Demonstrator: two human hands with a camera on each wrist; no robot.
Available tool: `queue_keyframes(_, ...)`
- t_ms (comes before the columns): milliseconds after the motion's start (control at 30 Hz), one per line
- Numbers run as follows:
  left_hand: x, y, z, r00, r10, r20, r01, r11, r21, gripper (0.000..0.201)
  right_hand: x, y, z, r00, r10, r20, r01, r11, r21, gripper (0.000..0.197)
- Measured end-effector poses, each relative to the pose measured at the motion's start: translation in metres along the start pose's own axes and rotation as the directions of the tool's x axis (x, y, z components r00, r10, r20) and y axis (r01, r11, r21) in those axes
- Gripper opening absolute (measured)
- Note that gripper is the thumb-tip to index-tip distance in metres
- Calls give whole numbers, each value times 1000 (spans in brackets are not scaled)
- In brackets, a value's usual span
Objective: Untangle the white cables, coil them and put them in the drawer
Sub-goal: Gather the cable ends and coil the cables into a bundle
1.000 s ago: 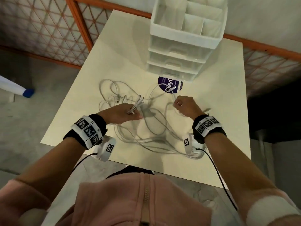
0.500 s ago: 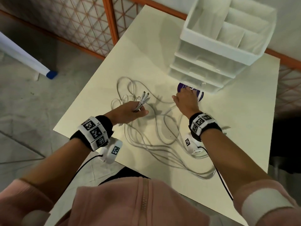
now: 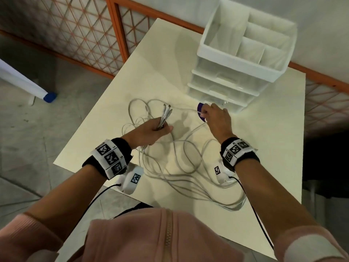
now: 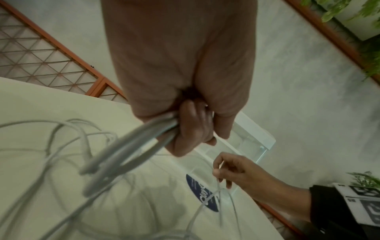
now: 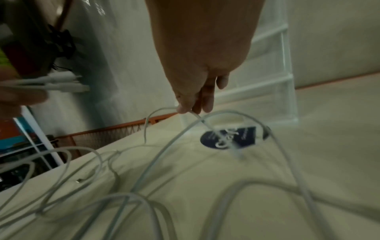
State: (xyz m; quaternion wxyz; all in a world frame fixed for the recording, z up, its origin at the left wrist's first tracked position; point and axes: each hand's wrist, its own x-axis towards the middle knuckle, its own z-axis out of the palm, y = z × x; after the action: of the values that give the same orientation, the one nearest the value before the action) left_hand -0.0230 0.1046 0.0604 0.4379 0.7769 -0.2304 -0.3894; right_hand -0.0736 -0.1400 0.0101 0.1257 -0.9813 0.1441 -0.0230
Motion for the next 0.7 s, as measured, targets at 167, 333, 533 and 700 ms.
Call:
queue_keyframes(167,7,25,-1,994,89,-68,-98,984,-151,28,-2,-19,-42,990,-79,-116,105,964,244,7)
queue_keyframes(333,9,41,-4,983,140,-115,-173,920,-352,24,-19,-38,-77,994,-28,-109,92,760,644,14)
queue_keyframes(533,14,44,3,964,194,-180,-252,883,-396,24,-35,-62,-99,971,-238,-20,169,623,764,37)
queue_keyframes(700,11,48,11,962,246,-116,-272,841,-468,33,-45,-84,-99,948,-317,0,223,669,709,46)
